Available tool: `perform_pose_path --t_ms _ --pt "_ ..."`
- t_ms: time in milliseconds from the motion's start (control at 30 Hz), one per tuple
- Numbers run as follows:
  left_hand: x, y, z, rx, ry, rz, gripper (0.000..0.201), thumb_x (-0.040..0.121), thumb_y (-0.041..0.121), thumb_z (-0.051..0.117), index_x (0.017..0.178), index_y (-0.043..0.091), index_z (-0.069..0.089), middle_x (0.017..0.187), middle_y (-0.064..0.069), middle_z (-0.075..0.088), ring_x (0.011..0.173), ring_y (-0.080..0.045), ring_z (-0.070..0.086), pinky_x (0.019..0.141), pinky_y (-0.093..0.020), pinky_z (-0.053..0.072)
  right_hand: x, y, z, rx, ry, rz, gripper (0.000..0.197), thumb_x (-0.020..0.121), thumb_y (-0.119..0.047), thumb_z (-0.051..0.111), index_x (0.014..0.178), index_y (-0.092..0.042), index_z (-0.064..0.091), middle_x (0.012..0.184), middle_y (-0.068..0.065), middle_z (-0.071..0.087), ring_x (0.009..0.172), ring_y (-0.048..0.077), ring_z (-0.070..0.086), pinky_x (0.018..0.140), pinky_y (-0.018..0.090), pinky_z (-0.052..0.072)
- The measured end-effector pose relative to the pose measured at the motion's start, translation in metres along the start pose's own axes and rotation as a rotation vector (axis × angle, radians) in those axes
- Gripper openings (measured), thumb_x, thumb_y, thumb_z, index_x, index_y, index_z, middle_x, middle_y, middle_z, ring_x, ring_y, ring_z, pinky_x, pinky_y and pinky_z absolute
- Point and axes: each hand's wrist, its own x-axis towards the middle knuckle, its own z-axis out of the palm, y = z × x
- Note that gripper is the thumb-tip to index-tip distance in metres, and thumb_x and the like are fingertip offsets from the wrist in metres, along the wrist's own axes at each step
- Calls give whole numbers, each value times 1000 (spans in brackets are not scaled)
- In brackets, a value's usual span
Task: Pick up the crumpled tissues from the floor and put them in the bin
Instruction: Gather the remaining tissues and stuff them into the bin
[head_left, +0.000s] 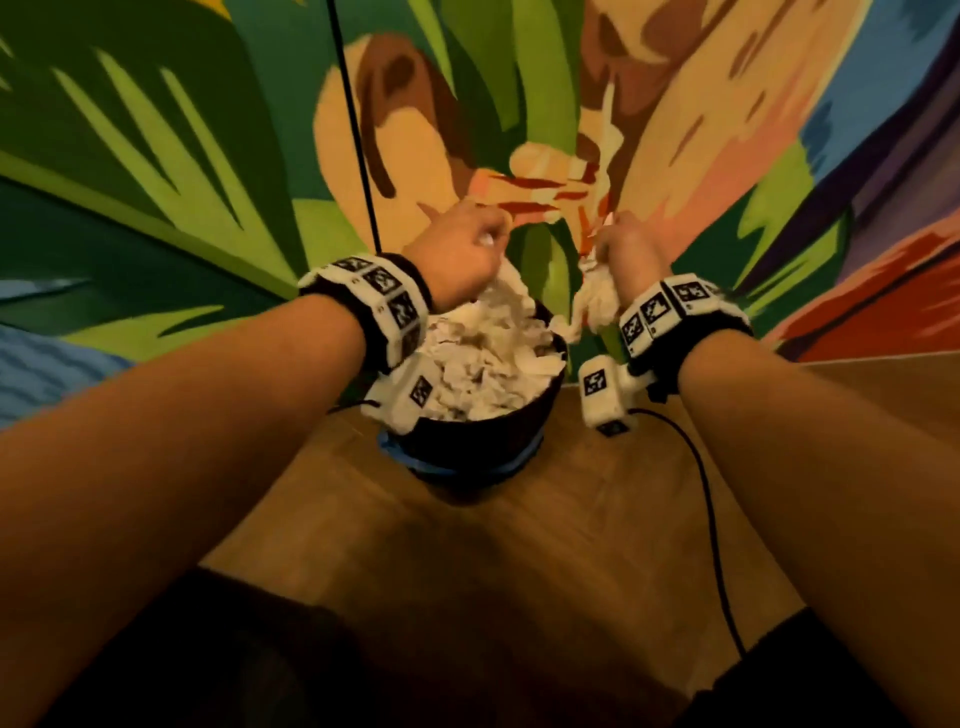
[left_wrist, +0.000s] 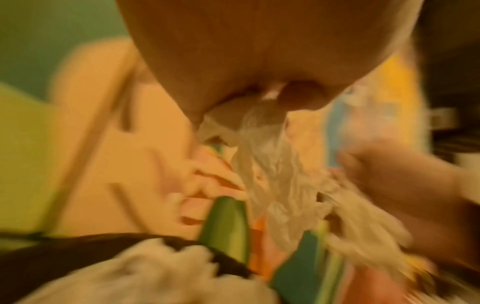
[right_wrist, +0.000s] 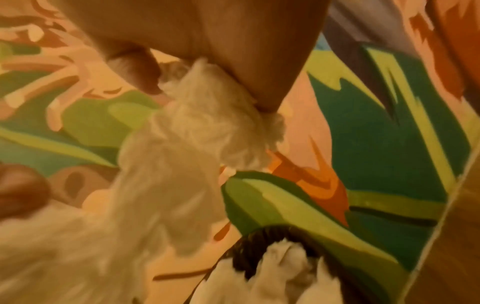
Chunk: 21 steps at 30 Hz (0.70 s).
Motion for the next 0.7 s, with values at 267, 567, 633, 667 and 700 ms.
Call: perform_pose_path --t_ms 267,567,633,667,700 --pt "-26 -87 12 104 -152 -253 45 92 6 51 134 18 39 134 -17 41 110 -34 52 93 -38 42 -31 -4 53 -32 -47 -85 66 89 -5 53 143 -19 18 103 3 54 90 22 61 72 25 56" --pt "-44 -124 37 306 -309 -308 43 96 55 44 105 18 65 96 -2 63 86 -23 59 71 -32 48 -28 38 81 -911 -269 -380 43 89 -37 65 129 -26 54 125 7 58 115 29 52 93 40 47" --pt "-46 -121 41 336 -338 -281 65 96 63 29 89 11 67 93 -7 61 87 -26 58 75 -35 48 -25 41 81 -1023 -222 -485 38 87 -42 66 123 -28 63 125 4 52 119 27 43 97 42 41" --pt "-47 -119 44 380 -338 -272 68 95 65 26 90 11 67 103 -8 56 96 -27 54 83 -38 47 -24 42 81 -1051 -236 -491 34 88 -40 66 119 -26 65 121 5 50 118 28 44 96 41 42" --pt "-47 -116 46 442 -338 -265 68 94 66 26 96 14 70 113 -7 50 106 -28 48 91 -41 43 -24 42 83 -1066 -284 -469 27 90 -37 63 113 -23 66 116 7 51 115 28 47 92 40 44"
